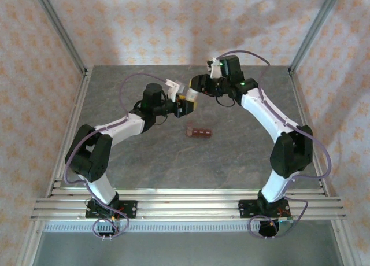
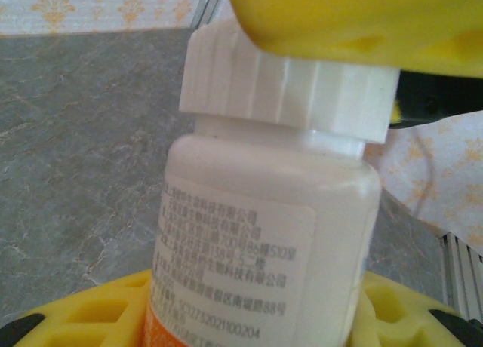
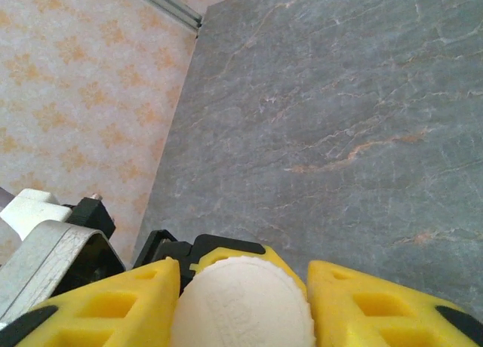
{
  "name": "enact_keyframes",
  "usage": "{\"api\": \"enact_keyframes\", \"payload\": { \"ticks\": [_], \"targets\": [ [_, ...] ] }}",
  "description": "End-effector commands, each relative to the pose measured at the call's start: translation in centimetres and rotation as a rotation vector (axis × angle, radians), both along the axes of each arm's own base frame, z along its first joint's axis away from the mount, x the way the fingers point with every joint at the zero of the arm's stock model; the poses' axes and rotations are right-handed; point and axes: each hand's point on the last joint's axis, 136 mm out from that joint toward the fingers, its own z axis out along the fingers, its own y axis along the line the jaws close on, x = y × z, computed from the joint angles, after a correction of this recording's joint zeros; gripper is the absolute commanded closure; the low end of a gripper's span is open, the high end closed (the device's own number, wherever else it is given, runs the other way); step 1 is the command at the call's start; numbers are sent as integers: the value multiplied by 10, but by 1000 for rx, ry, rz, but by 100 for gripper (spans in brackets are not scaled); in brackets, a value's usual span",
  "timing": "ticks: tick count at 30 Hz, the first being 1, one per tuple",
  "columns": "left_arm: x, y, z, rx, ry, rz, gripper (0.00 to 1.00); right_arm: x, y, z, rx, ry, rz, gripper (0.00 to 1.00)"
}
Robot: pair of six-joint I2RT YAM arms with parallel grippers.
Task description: Sort the pills into containers
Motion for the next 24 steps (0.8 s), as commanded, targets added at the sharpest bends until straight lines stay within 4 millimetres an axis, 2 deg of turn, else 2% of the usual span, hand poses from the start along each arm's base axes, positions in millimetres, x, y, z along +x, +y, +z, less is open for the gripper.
{"api": "enact_keyframes", "payload": {
  "ticks": [1,3,6,12,17,24],
  "targets": [
    [7,3,36,8,-122,-1,100,-11,-10,10,21,4,-18,37],
    [7,5,28,65,-118,1,100,-12,-16,19,43,-1,-54,31],
    [6,9,21,133,-124,0,100,-15,-24,28,67,14,-115,28],
    [3,14,7,231,-128,-20,100,-8,-45,16,66,123,-313,27],
    [3,14,2,271,-121,-42,100,-5,-40,4,67,185,-348,26],
    [5,11,2,271,-123,-50,100,-5,-18,-11,50,214,-322,28]
  ]
}}
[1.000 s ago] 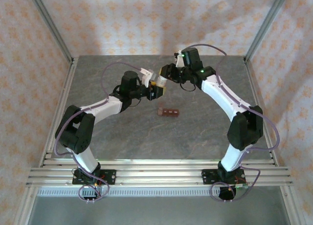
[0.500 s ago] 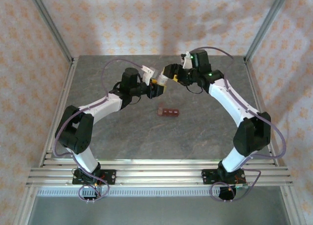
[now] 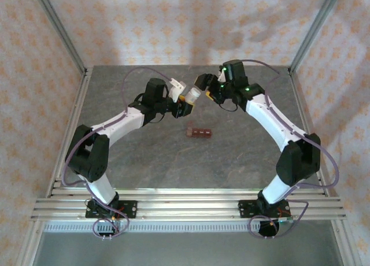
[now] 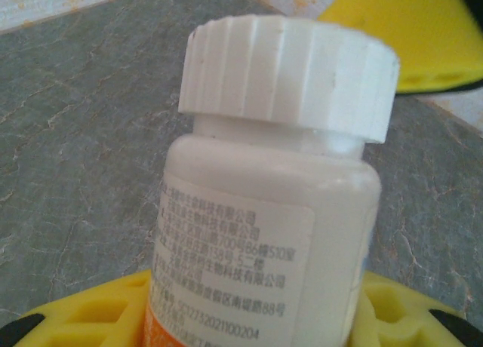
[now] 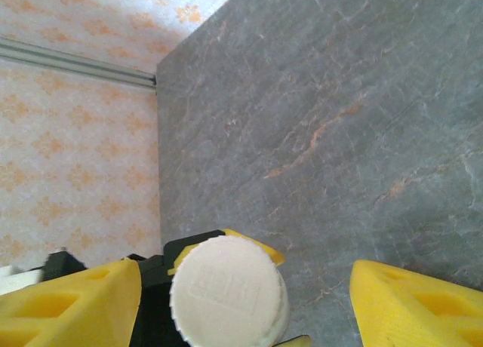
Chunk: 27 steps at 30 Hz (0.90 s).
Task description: Sort the pills into containers
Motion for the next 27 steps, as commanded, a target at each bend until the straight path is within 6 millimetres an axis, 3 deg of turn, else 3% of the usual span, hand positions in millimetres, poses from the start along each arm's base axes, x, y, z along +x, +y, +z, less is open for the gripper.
{"api": "enact_keyframes", "payload": {
  "ticks": [1,7,16,20,27],
  "targets": [
    [3,0,16,7,-47,-8,100,2,9,-3,-2,11,-12,28],
    [3,-2,13,9,-40,-11,100,2,18,-7,-1,17,7,34],
    [1,-4,16,-10,-37,-15,100,1,17,-13,-19,-5,18,60],
    [-2,-7,25,-47,-34,-34,100,3,12,-15,-23,-52,37,66],
    [-8,-15,60,-272,2,-92,100,-8,10,4,111,-292,221,66]
  ]
}}
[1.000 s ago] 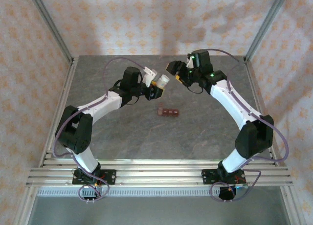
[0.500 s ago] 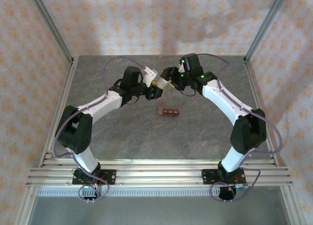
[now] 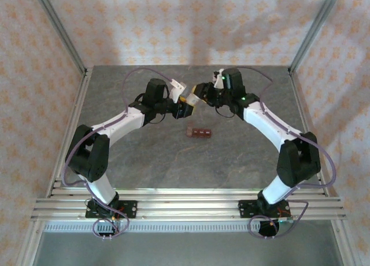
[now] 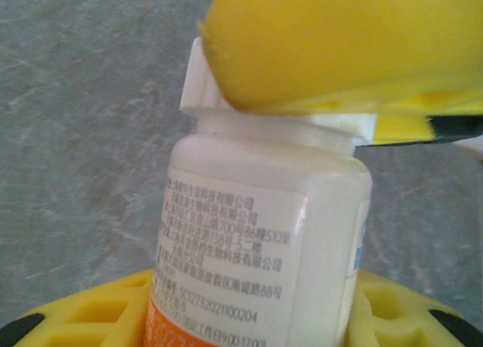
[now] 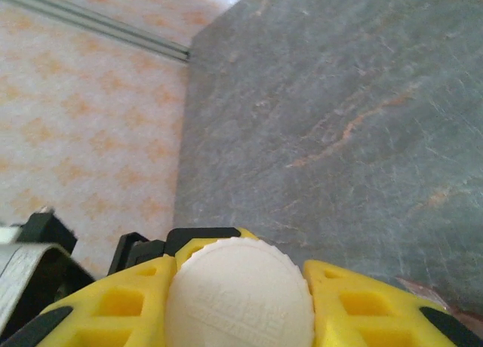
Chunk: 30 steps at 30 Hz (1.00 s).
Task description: Sort the pills into containers
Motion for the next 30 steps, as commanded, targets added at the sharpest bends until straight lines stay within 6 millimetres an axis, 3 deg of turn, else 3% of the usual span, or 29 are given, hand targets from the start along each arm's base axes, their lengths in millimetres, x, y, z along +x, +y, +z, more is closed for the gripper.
{"api": "enact_keyframes", "payload": {
  "ticks": [1,5,8,11,14,20,30],
  "targets": [
    [3,-7,61,-234,-72,-51,100,-3,-3,17,29,-165,102,66],
    [7,-5,62,-250,-70,-31,100,-8,-3,17,22,-141,133,58],
    [10,-1,49,-181,-68,-9,100,-8,-9,29,18,-144,89,33],
    [14,6,35,-85,-78,24,100,-8,-20,43,3,-135,21,23],
    [17,16,26,-1,-116,60,100,-6,-28,50,-5,-94,-43,23],
    [13,22,15,124,-179,80,100,9,-39,39,9,43,-195,23],
    [5,9,13,156,-201,49,100,14,-11,13,5,134,-188,24]
  ]
}}
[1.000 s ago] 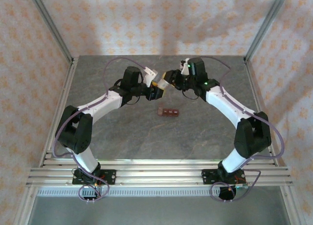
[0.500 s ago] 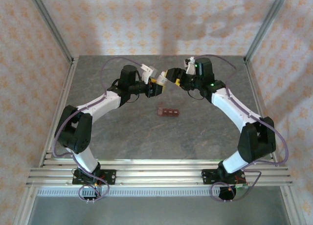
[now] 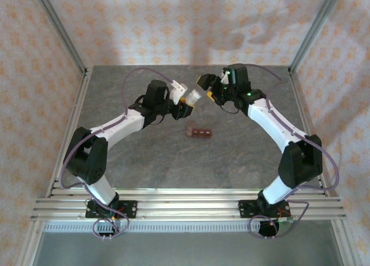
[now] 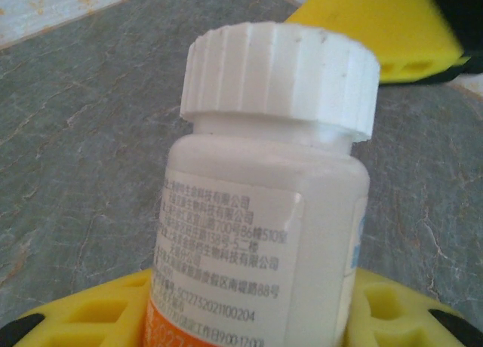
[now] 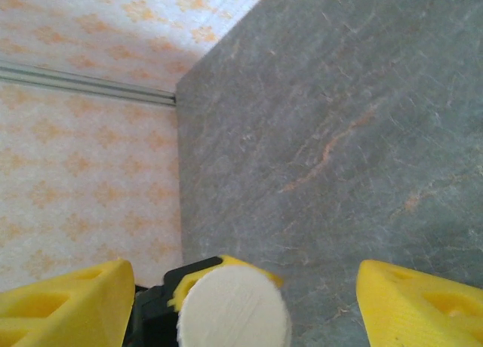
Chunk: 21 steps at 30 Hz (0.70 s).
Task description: Sort the pills into containers
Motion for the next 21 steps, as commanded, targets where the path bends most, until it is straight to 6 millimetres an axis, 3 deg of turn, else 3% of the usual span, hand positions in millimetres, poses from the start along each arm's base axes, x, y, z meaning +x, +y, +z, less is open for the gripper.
{"api": "enact_keyframes", "payload": {
  "ticks": [1,6,15,21],
  "targets": [
    [-1,0,19,13,-63,-1,100,0,12,6,3,2,-9,24],
    [-2,-2,19,11,-58,-6,100,-3,22,1,0,9,12,30],
    [0,-5,23,-19,-48,-4,100,-7,21,-7,-19,0,31,65],
    [-4,-8,47,-183,1,-53,100,-2,17,-2,-57,-141,139,69]
  ]
}}
